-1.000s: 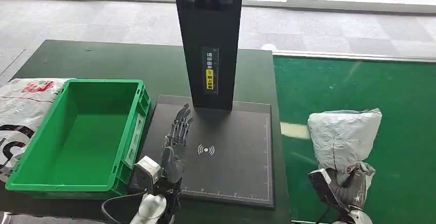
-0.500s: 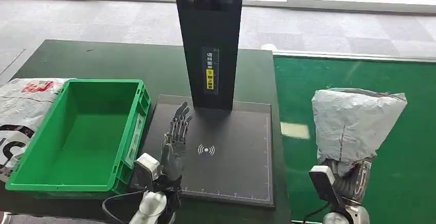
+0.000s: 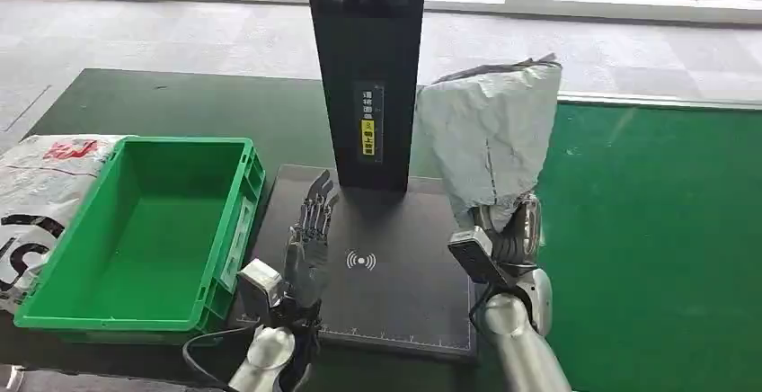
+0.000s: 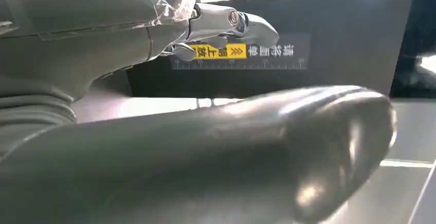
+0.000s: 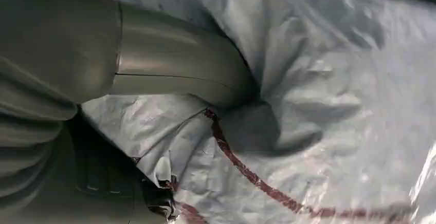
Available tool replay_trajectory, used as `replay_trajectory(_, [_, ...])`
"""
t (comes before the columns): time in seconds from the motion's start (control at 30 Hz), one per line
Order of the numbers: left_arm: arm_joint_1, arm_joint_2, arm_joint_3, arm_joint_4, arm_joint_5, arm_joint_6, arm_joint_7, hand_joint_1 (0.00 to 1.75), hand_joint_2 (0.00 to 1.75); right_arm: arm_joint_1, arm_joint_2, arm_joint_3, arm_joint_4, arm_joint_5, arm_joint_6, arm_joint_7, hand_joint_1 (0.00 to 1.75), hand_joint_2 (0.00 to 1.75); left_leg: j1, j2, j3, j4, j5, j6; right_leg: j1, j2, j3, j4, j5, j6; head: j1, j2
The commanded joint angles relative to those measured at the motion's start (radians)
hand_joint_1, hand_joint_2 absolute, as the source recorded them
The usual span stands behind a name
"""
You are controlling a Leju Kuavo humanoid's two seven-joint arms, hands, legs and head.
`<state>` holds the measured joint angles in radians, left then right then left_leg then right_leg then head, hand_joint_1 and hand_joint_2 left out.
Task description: Moved the parcel from conveyor to table for the left to box.
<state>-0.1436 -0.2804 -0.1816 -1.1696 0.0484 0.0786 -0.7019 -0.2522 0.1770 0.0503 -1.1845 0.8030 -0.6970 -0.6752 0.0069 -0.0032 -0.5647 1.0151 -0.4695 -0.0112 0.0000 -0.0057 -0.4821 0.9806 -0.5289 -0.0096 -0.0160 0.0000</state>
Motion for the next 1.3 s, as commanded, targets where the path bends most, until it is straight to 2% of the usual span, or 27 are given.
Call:
replay_trajectory(0.03, [-0.037,0.004,-0.014,0.049,0.005,-0.004,0.004,0.0,0.0,-0.072,-0.007,0.077,0.122,-0.018,-0.001,-0.011,1.75,1.75,-0.001,0.001,-0.002,-0.001,0.001,0.0,0.0,0.001,-0.002,0.0,0.001,0.001,0.0,0.0])
replay_trajectory(0.23, [-0.037,0.004,-0.014,0.049,0.005,-0.004,0.004,0.0,0.0,-0.072,-0.007,0.077,0.122,-0.018,-0.001,-0.011,1.75,1.75,-0.003,0.0,-0.003,0.0,0.001,0.0,0.0,0.001,-0.003,0.001,0.0,0.001,0.0,0.0])
replay_trajectory(0.27, [-0.019,-0.021,0.023,-0.036,0.037,-0.012,0.004,0.0,0.0,-0.086,-0.009,0.135,0.164,-0.047,0.1,-0.015,1.75,1.75,-0.003,0.001,-0.003,-0.001,0.001,0.0,-0.001,0.002,-0.003,0.0,0.001,0.001,0.0,0.0])
replay_trajectory(0.3, [0.002,-0.045,0.048,-0.101,0.026,-0.004,0.004,0.0,0.0,-0.102,0.007,0.184,0.205,-0.062,0.106,-0.006,1.75,1.75,-0.004,0.002,-0.003,-0.002,0.002,0.0,-0.001,0.003,-0.004,0.0,0.002,0.001,0.0,0.0])
replay_trajectory(0.33, [0.032,-0.069,0.042,-0.234,-0.026,0.11,0.004,0.0,0.0,-0.124,0.052,0.27,0.309,-0.076,0.054,0.027,1.75,1.75,-0.003,0.005,-0.004,0.0,0.0,0.0,0.0,0.005,-0.005,0.002,0.001,0.001,0.0,0.0])
replay_trajectory(0.4, [0.058,-0.057,-0.022,-0.369,-0.07,0.26,0.004,0.0,0.0,-0.133,0.079,0.334,0.383,-0.101,0.028,0.041,1.75,1.75,-0.001,0.009,-0.005,0.001,-0.001,-0.001,0.002,0.009,-0.006,0.002,0.001,0.0,0.0,0.0])
replay_trajectory(0.43, [0.071,-0.042,-0.062,-0.431,-0.068,0.327,0.004,0.0,0.0,-0.138,0.09,0.364,0.42,-0.124,0.033,0.045,1.75,1.75,-0.002,0.012,-0.005,0.001,-0.001,-0.001,0.002,0.012,-0.007,0.003,0.002,0.0,0.0,0.0])
replay_trajectory(0.47, [0.083,-0.04,-0.071,-0.497,-0.061,0.392,0.004,0.0,0.0,-0.126,0.095,0.382,0.446,-0.142,0.091,0.058,1.75,1.75,-0.001,0.008,-0.005,0.001,-0.001,-0.001,0.003,0.008,-0.006,0.003,0.001,0.0,0.0,0.0])
replay_trajectory(0.53, [0.093,-0.039,-0.058,-0.519,-0.029,0.443,0.004,0.0,0.0,-0.097,0.083,0.406,0.442,-0.151,0.14,0.095,1.75,1.75,-0.002,0.01,-0.003,-0.001,-0.001,-0.001,0.002,0.01,-0.007,0.002,0.001,0.0,0.0,0.0])
replay_trajectory(0.67, [0.082,-0.06,-0.016,-0.518,-0.016,0.473,0.004,0.0,0.0,-0.034,0.059,0.426,0.354,-0.156,0.213,0.107,1.75,1.75,-0.001,0.002,-0.002,-0.002,0.0,0.0,0.001,0.002,-0.004,0.001,-0.001,-0.001,0.0,0.0])
replay_trajectory(0.77, [0.077,-0.067,-0.006,-0.528,-0.013,0.493,0.004,0.0,0.0,-0.025,0.062,0.435,0.34,-0.154,0.239,0.113,1.75,1.75,-0.001,0.002,-0.004,-0.002,0.0,0.0,0.001,0.002,-0.004,0.001,-0.001,0.0,0.0,0.0])
replay_trajectory(0.83, [0.065,-0.069,-0.004,-0.532,-0.003,0.547,0.004,0.0,0.0,-0.021,0.08,0.478,0.333,-0.126,0.298,0.144,1.75,1.75,-0.002,0.003,-0.003,-0.003,0.001,0.0,0.001,0.003,-0.004,0.001,-0.001,0.0,0.0,0.0])
replay_trajectory(1.17, [0.064,-0.069,-0.003,-0.531,-0.003,0.546,0.004,0.0,0.0,-0.021,0.081,0.481,0.332,-0.123,0.3,0.149,1.75,1.75,-0.001,0.002,-0.003,-0.001,0.001,0.0,0.001,0.002,-0.004,0.002,-0.001,-0.001,0.0,0.0])
replay_trajectory(1.2, [0.051,-0.069,-0.003,-0.505,0.005,0.536,0.004,0.0,0.0,-0.02,0.081,0.484,0.318,-0.106,0.298,0.179,1.52,1.75,-0.001,0.003,-0.003,-0.002,0.001,0.0,0.001,0.003,-0.004,0.001,-0.001,-0.001,0.0,0.0])
replay_trajectory(1.23, [0.034,-0.069,-0.002,-0.49,0.004,0.541,0.004,0.0,0.0,-0.017,0.08,0.484,0.293,-0.104,0.299,0.185,0.0,1.75,-0.002,0.003,-0.003,-0.003,0.001,0.0,0.001,0.003,-0.004,0.0,0.0,0.0,0.0,0.0])
replay_trajectory(1.3, [0.016,-0.068,-0.005,-0.468,-0.01,0.552,0.004,0.0,0.0,-0.01,0.074,0.473,0.244,-0.11,0.305,0.204,0.0,1.75,-0.002,0.001,-0.004,-0.002,0.002,0.0,0.0,0.001,-0.005,0.001,-0.001,-0.001,0.0,0.0])
